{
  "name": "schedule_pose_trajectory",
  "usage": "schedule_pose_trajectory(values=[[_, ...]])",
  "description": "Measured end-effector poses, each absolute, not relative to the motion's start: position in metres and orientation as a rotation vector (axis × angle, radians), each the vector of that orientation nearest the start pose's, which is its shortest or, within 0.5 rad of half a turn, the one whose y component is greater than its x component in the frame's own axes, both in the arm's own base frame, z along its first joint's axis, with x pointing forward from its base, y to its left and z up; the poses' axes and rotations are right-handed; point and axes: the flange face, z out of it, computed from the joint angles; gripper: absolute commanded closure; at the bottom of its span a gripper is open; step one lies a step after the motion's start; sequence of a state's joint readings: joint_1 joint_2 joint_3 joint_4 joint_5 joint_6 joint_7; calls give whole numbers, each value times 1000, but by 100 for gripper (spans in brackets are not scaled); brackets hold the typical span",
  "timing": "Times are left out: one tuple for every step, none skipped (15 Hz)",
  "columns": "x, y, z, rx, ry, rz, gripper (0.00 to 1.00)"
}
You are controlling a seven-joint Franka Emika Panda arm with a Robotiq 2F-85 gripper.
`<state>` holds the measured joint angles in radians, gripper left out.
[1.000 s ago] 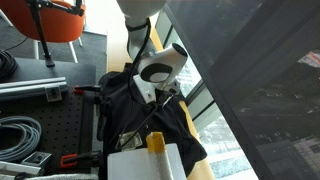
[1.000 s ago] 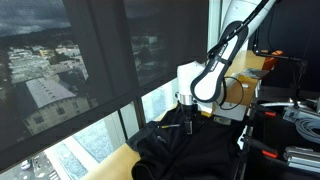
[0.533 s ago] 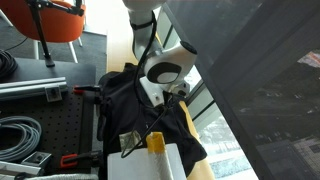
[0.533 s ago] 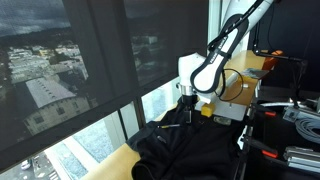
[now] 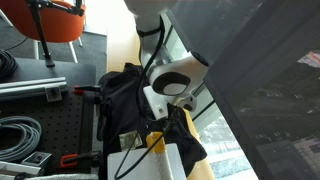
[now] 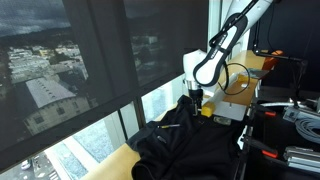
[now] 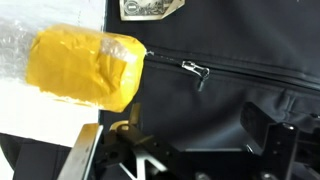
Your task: Zip up the black jumper
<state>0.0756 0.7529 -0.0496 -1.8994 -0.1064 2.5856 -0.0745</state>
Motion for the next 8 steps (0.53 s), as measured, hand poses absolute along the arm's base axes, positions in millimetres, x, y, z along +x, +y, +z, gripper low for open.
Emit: schedule_pose_trajectory(values=[[609, 16, 91, -3208, -324, 132, 0], [607, 15, 87, -3206, -323, 147, 0], [606, 17, 84, -3202, -326, 156, 0], [605, 21, 81, -3198, -333, 163, 0], [604, 25, 78, -3192, -341, 169, 0], [602, 30, 75, -3185, -350, 175, 0], [601, 34, 73, -3180, -358, 182, 0], [600, 37, 70, -3176, -366, 188, 0]])
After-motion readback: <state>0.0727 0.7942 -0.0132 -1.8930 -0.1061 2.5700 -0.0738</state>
